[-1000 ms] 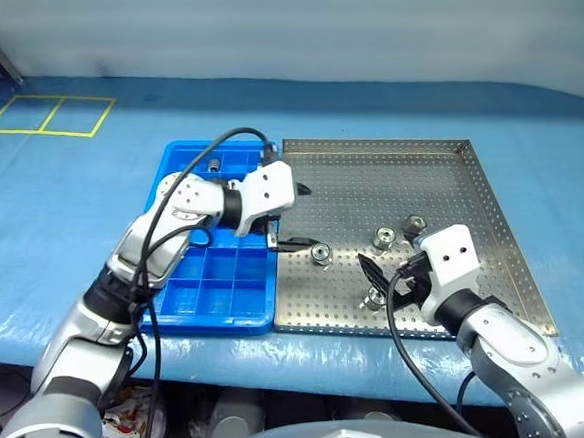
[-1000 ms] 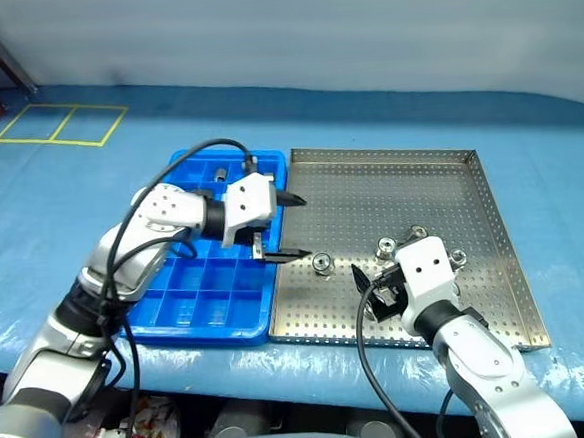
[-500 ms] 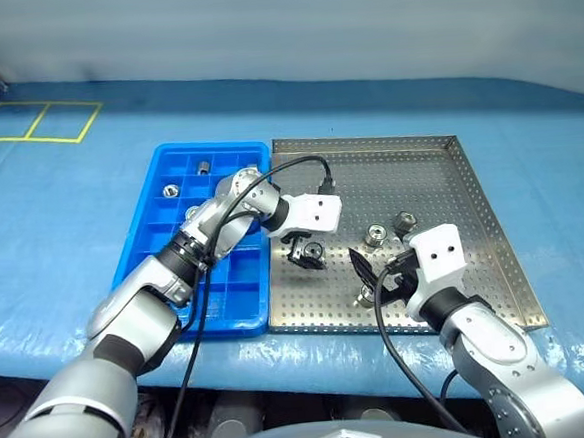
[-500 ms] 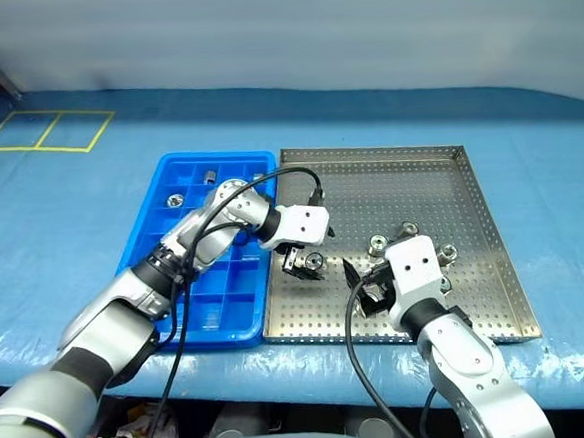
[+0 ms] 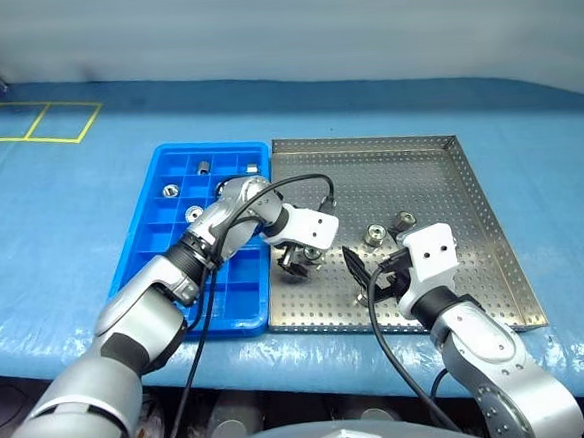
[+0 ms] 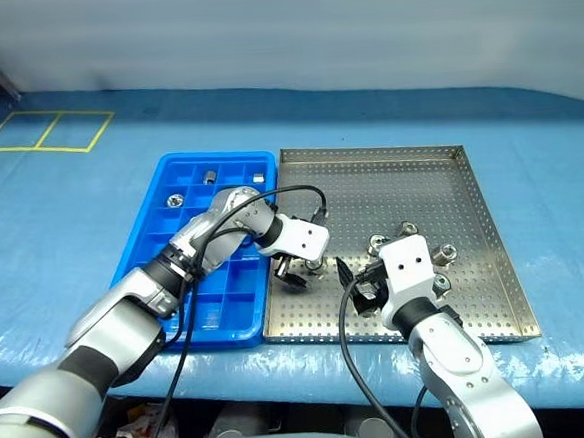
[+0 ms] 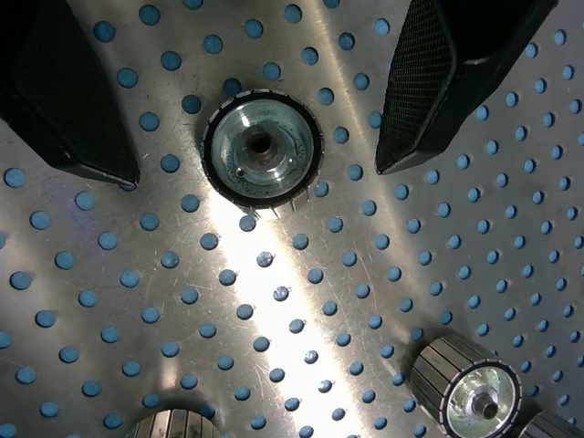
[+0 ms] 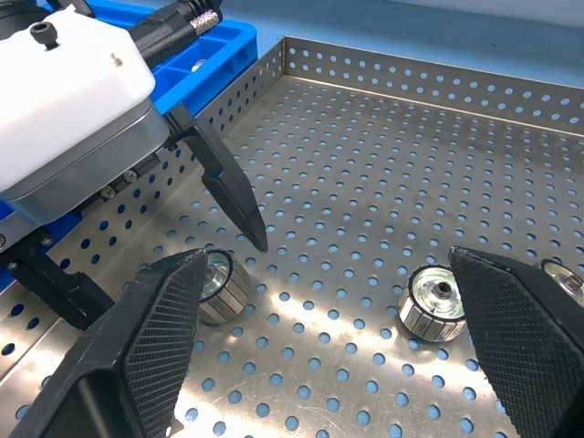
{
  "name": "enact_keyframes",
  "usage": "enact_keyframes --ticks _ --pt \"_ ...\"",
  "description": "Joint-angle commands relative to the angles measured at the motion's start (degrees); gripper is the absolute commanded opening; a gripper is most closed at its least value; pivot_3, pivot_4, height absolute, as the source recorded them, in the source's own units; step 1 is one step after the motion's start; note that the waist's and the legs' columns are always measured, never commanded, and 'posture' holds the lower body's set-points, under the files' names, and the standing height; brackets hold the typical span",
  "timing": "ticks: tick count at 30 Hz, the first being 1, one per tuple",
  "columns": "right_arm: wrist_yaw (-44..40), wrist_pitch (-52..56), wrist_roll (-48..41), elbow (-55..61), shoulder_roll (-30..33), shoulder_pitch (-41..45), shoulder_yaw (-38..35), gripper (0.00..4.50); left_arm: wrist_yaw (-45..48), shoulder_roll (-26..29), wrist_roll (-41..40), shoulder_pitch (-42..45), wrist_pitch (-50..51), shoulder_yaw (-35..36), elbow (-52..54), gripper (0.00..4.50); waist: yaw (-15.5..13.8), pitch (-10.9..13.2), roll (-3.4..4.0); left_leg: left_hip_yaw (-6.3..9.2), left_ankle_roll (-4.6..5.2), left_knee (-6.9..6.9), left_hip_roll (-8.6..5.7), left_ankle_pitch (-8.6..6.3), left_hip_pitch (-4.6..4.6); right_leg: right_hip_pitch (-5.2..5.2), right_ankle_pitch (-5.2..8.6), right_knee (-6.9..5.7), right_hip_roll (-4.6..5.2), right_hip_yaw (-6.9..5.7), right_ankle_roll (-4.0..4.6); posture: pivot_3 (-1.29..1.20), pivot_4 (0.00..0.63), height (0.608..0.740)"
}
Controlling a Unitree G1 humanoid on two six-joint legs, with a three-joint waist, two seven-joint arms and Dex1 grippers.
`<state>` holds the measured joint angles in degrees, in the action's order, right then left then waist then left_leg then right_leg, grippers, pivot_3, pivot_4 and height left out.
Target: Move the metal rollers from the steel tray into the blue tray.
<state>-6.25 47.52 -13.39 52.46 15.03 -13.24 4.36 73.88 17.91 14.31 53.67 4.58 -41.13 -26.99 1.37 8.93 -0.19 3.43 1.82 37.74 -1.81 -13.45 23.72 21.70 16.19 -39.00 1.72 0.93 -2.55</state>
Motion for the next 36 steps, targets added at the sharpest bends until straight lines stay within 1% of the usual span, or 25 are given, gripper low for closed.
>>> enact_keyframes --ticks 1,6,8,11,14,15,17,19,22,25,27,29,32,36 --pt "-0.05 -1.68 0.24 1.09 -0.27 0.68 0.07 4.50 0.13 -0.95 1.02 0.08 -0.48 0.38 0.24 3.25 0.00 0.00 0.00 0.00 0.00 0.01 0.00 0.00 0.00 0.00 0.00 -0.02 0.00 0.00 0.00 -0.02 0.150 0.740" --pt "0.18 -1.94 0.32 0.94 -0.41 0.71 0.23 4.50 0.82 -0.98 2.38 -0.37 -0.60 0.00 -0.04 1.68 0.02 0.00 0.00 0.01 0.00 0.04 0.01 0.00 0.00 -0.01 0.00 -0.04 -0.01 0.00 0.00 -0.03 0.150 0.740" --pt "0.31 -2.06 0.34 0.98 -0.46 0.62 0.20 4.50 1.00 -0.84 2.41 -0.48 -0.68 0.26 0.20 1.67 0.01 0.00 0.00 0.01 0.00 0.06 0.01 0.00 -0.01 -0.02 0.00 -0.05 -0.01 0.00 -0.01 -0.03 0.150 0.740" --pt "0.44 -1.98 0.24 1.25 -0.53 0.50 0.01 4.50 -0.61 -0.73 1.22 0.28 -0.15 2.94 0.56 1.67 0.02 0.00 0.00 0.01 0.00 0.09 0.02 0.00 -0.01 -0.02 0.00 -0.07 -0.02 0.00 -0.01 -0.03 0.150 0.740" --pt "0.44 -1.60 0.23 1.64 -0.36 0.76 0.26 4.50 -5.15 -1.41 -2.72 0.62 4.88 9.82 2.88 1.67 0.02 0.00 0.00 0.01 0.01 0.12 0.02 0.01 0.01 0.00 0.00 -0.10 -0.02 0.00 -0.01 -0.02 0.150 0.740" --pt "0.32 -1.50 0.13 1.85 -0.30 1.11 0.52 4.50 -7.55 -1.81 -5.04 0.08 7.37 13.66 4.60 1.67 0.05 0.00 0.00 0.02 0.01 0.14 0.02 0.01 0.02 0.00 -0.01 -0.10 -0.02 -0.01 -0.01 -0.02 0.150 0.740" --pt "0.01 -1.33 -0.20 1.80 -0.35 2.21 1.08 4.50 -11.32 -2.22 -9.17 -1.80 12.10 20.25 8.25 1.67 0.20 0.00 0.00 0.02 0.01 0.15 0.03 0.01 0.03 0.04 -0.01 -0.12 0.00 0.00 -0.02 -0.02 0.150 0.740" --pt "-0.26 -1.03 -0.32 1.28 -0.29 3.43 2.00 4.50 -15.18 -2.01 -11.08 -4.44 15.84 24.78 12.90 1.67 0.31 0.00 0.01 0.03 0.01 0.15 0.08 0.01 0.04 0.06 -0.01 -0.12 0.23 0.01 -0.01 0.00 0.150 0.740" --pt "-1.72 -0.36 -0.67 -0.48 0.40 6.83 4.93 4.50 -25.97 -2.32 -10.82 -9.53 22.11 31.92 22.35 1.67 0.43 -0.01 0.03 0.02 -0.02 0.10 0.07 0.02 -0.04 0.04 -0.01 -0.17 0.28 0.00 -0.01 0.02 0.150 0.740" --pt "-3.27 0.14 -1.16 -2.25 0.88 10.22 7.02 4.50 -36.02 -3.07 -9.16 -14.08 28.74 36.91 32.35 1.67 -0.17 0.01 -0.01 0.09 -0.09 0.10 0.06 0.06 -0.04 0.07 -0.02 -0.27 0.29 0.00 0.00 0.09 0.150 0.740" --pt "-4.52 0.43 -1.67 -3.34 1.09 12.34 7.93 4.50 -43.09 -3.22 -6.10 -16.41 31.85 38.46 36.99 1.67 -1.00 0.04 -0.07 0.12 -0.12 0.11 0.04 0.08 -0.03 0.08 -0.02 -0.35 0.32 0.00 0.00 0.13 0.150 0.740" --pt "-6.33 0.76 -2.44 -4.46 1.56 14.50 9.02 4.50 -48.18 -3.55 -4.50 -18.72 34.16 39.89 40.66 1.67 -1.89 0.04 -0.07 0.16 -0.16 0.12 0.00 0.11 -0.04 0.08 -0.02 -0.40 0.33 -0.02 0.00 0.15 0.150 0.740" --pt "-7.83 1.25 -2.94 -6.33 1.59 17.39 10.40 4.50 -52.61 -3.92 -3.60 -22.61 36.65 41.04 44.91 1.67 -2.92 0.04 -0.09 0.16 -0.18 0.12 -0.07 0.14 -0.09 0.07 -0.02 -0.47 0.36 -0.06 0.00 0.17 0.150 0.740" --pt "-8.58 1.35 -3.36 -8.57 0.73 20.42 11.40 4.50 -61.01 -6.94 -1.16 -27.87 41.99 43.37 47.51 1.67 -4.23 0.06 -0.14 0.20 -0.24 0.12 -0.11 0.20 -0.10 0.08 -0.02 -0.54 0.38 -0.08 0.01 0.20 0.150 0.740"
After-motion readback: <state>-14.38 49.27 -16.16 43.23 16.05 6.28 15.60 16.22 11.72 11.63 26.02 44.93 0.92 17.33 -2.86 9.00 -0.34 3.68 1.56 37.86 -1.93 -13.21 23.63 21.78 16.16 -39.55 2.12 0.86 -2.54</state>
